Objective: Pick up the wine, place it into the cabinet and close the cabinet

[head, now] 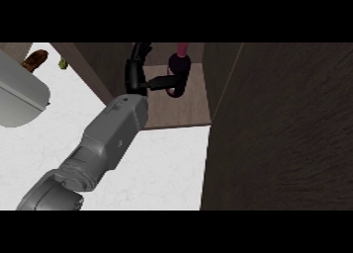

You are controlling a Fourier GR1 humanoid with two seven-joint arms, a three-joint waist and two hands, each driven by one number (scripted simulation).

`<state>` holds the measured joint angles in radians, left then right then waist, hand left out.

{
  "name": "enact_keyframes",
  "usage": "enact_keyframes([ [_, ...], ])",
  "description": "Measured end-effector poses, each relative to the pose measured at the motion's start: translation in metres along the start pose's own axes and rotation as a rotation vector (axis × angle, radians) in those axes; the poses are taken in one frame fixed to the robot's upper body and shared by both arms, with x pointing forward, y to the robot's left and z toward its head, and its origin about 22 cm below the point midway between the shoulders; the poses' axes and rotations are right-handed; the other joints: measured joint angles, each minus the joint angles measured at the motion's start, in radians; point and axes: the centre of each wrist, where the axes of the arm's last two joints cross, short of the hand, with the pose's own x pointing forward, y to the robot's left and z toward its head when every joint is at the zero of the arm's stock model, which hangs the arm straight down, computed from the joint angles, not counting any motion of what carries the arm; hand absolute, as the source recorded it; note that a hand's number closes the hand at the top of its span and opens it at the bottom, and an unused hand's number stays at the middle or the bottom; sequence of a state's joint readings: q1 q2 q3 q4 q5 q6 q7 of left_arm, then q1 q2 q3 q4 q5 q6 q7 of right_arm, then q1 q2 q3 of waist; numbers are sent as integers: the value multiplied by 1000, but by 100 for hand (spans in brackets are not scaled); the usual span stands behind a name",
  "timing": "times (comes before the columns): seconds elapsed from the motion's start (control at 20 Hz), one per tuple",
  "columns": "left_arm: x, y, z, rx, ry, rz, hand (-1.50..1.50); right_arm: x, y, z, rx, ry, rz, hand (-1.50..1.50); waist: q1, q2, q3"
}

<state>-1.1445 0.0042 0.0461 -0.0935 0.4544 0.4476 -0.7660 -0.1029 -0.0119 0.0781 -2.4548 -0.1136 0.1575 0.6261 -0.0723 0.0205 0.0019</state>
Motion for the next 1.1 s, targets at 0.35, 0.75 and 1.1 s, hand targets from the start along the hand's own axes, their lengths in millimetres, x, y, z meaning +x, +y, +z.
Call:
enact_keyframes([
  [0.35, -6, 4, 4, -12, 0, -65, -150, -3, 3, 2, 9, 1, -11, -150, -4, 2, 0],
  [0.75, -10, 6, 7, 9, -23, -37, -150, -4, 4, 3, 24, -8, -8, -150, -8, 4, 0],
  [1.1, -14, 8, 10, -16, -43, -9, -150, -5, 6, 1, 31, -9, -15, -150, -9, 6, -1],
])
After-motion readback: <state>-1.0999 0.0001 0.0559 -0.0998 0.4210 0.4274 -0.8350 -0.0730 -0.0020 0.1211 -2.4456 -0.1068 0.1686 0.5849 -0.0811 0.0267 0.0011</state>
